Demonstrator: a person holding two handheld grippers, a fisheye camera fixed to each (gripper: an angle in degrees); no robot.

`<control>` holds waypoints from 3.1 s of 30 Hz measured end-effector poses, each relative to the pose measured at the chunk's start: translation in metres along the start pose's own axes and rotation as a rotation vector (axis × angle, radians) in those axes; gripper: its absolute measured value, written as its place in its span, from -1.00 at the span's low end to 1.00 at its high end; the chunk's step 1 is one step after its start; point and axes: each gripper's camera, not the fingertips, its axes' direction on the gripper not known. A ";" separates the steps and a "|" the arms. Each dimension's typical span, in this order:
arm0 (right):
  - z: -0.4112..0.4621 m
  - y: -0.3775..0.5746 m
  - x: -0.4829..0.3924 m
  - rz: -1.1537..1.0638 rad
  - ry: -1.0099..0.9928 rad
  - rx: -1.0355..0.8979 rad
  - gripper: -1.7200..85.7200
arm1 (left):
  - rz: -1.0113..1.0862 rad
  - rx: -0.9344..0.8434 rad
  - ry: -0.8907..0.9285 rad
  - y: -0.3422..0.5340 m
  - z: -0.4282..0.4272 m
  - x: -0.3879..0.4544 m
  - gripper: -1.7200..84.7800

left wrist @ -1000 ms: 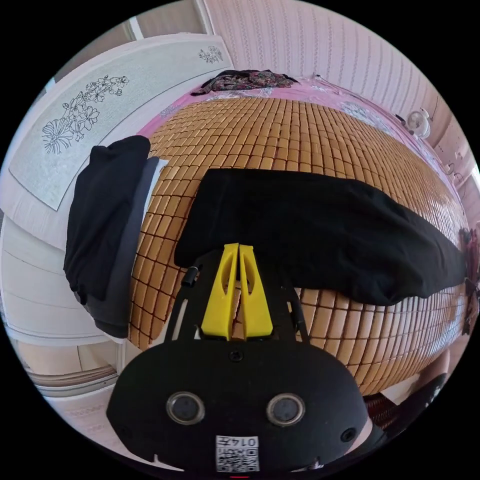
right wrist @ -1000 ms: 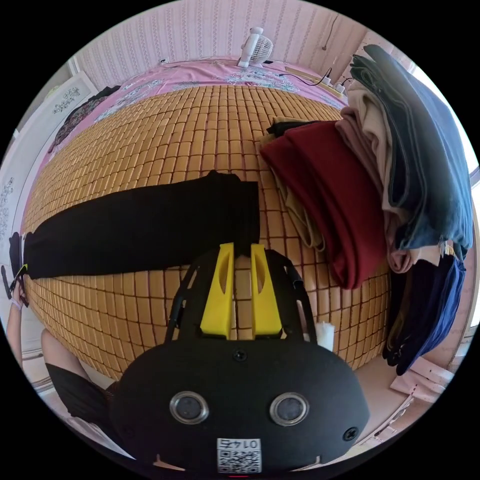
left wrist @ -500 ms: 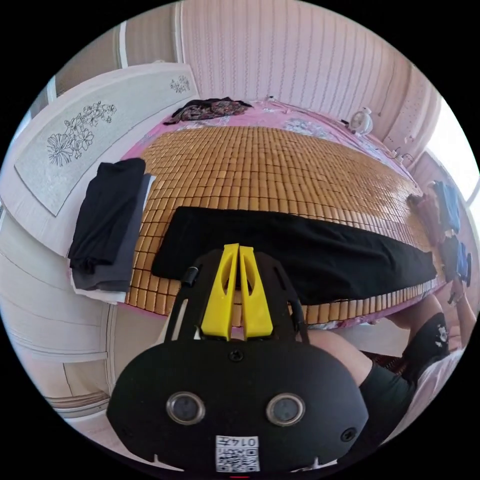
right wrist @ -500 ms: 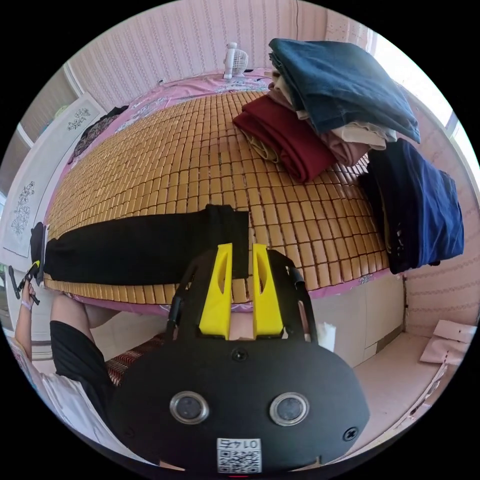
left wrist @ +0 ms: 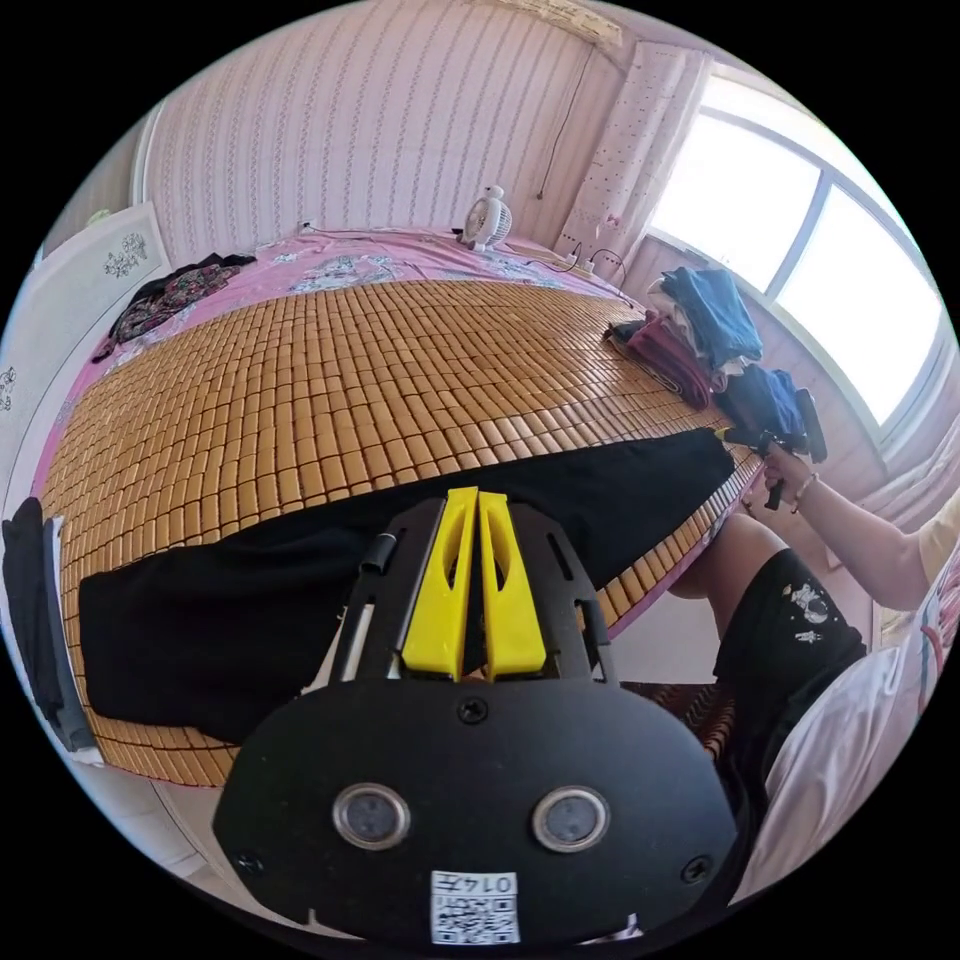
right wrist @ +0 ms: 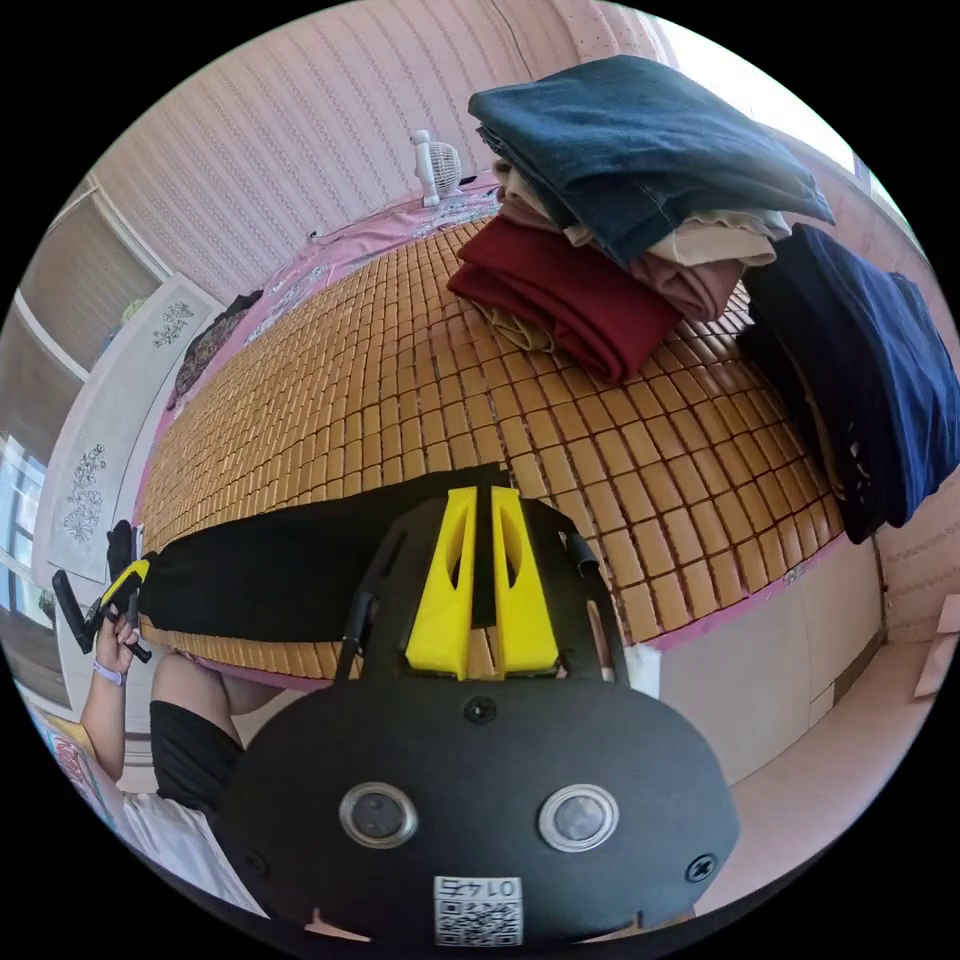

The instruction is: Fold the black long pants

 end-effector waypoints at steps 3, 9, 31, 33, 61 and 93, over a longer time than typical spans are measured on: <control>-0.003 0.012 -0.002 0.012 0.052 -0.015 -0.80 | -0.019 -0.024 0.067 -0.001 0.009 0.007 -0.98; 0.008 0.031 -0.025 -0.048 0.100 -0.089 -0.78 | -0.006 -0.091 0.085 0.011 0.026 0.025 -0.98; -0.021 -0.025 -0.204 -0.405 0.272 0.077 -0.87 | -0.164 0.103 0.055 0.014 -0.021 -0.031 -0.98; 0.001 -0.028 -0.263 -0.579 0.131 0.049 -0.85 | -0.165 0.081 0.001 0.014 -0.031 -0.052 -0.98; 0.193 -0.073 -0.640 -1.048 -0.034 -0.404 -0.97 | -0.095 -0.146 -0.135 -0.038 0.048 0.006 -0.98; 0.259 -0.074 -0.830 -1.279 0.240 -0.667 -0.98 | 0.502 -0.295 0.136 -0.035 0.072 0.178 -0.98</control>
